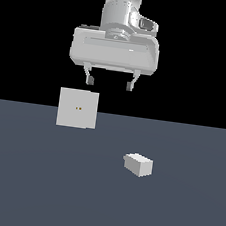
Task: Plug the charger into the wall socket.
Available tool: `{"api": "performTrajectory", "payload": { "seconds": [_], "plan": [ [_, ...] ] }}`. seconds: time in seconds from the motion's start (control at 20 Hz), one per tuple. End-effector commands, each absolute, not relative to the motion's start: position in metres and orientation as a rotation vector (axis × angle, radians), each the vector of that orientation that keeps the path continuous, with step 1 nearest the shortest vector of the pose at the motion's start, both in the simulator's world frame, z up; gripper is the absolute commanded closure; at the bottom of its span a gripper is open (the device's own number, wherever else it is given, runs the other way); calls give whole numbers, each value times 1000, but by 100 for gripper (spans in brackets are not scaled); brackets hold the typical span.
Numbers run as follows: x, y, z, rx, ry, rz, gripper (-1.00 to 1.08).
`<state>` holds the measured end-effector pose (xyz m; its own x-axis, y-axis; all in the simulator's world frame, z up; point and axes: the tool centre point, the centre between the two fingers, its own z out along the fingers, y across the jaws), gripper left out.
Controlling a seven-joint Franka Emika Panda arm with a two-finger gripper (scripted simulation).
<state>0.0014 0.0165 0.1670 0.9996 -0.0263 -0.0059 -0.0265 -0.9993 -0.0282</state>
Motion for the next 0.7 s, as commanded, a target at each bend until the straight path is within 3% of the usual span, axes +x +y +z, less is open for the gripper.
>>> {"api": "performTrajectory", "payload": {
  "seconds": [0.0,0.65],
  "plan": [
    [1,16,167,-3113,41,9,-92],
    [-11,9,157,-3104,-66,-64,-92]
  ]
}}
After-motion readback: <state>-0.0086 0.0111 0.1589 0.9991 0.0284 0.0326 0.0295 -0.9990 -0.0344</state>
